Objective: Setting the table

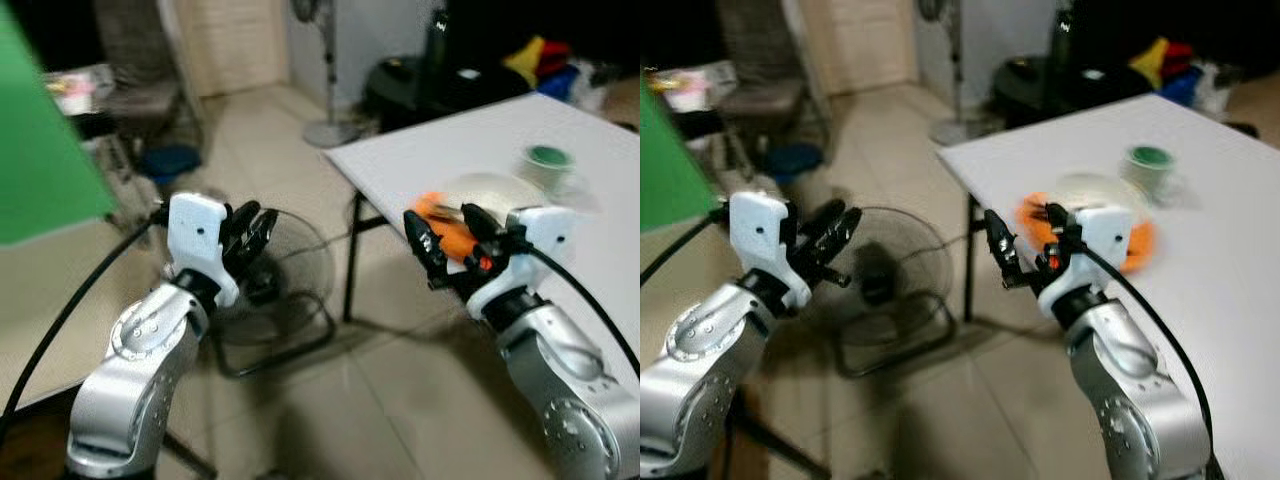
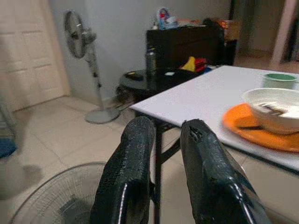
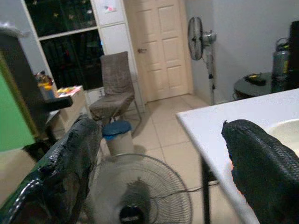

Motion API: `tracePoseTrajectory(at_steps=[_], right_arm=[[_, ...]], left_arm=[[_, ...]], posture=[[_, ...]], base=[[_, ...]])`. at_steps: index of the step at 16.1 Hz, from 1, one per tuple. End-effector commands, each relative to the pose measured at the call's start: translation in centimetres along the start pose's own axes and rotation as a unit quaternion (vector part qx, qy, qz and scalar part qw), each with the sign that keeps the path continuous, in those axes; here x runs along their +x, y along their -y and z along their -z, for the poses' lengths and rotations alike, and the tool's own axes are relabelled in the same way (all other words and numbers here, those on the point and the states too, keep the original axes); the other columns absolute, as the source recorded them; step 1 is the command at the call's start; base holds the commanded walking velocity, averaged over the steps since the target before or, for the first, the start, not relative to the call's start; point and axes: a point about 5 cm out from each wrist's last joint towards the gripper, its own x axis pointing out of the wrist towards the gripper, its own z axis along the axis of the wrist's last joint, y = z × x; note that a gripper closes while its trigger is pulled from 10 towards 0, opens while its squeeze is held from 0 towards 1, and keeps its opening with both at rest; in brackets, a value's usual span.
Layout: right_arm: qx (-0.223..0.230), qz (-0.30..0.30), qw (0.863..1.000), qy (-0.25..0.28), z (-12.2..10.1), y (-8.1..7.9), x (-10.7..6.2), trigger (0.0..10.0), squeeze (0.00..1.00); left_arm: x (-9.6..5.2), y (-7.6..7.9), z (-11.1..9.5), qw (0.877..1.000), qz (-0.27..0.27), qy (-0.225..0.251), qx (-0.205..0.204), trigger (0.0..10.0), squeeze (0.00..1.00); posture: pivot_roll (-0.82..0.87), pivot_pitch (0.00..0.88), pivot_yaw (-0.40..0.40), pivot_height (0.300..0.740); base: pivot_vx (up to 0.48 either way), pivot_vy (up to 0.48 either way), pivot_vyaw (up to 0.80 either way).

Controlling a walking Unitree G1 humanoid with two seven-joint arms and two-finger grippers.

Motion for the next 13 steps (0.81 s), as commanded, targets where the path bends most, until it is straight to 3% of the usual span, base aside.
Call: tracePoseTrajectory(at_steps=[1, 9, 13], right_arm=[[-0.001, -0.008, 1.000, 0.007, -0.30, -0.36, 0.08, 10.0, 0.00], [-0.011, -0.027, 1.000, -0.002, -0.09, -0.72, 0.20, 10.0, 0.00], [-0.015, -0.037, 0.999, -0.008, 0.02, -0.91, 0.20, 10.0, 0.00]], left_arm=[[-0.08, -0.44, -0.07, 1.000, -0.009, -0.001, 0.002, 10.0, 0.00], [-0.30, -0.61, 0.03, 1.000, -0.014, -0.001, 0.001, 10.0, 0.00], [-0.37, -0.50, 0.02, 1.000, -0.015, -0.001, 0.001, 10.0, 0.00]], posture=[[0.07, 0.000, 0.043, 0.740], [0.08, 0.000, 0.029, 0.740], [0.09, 0.000, 0.026, 0.740]], base=[[0.000, 0.311, 0.00], [0.000, 0.303, 0.00], [0.000, 0.301, 0.80]])
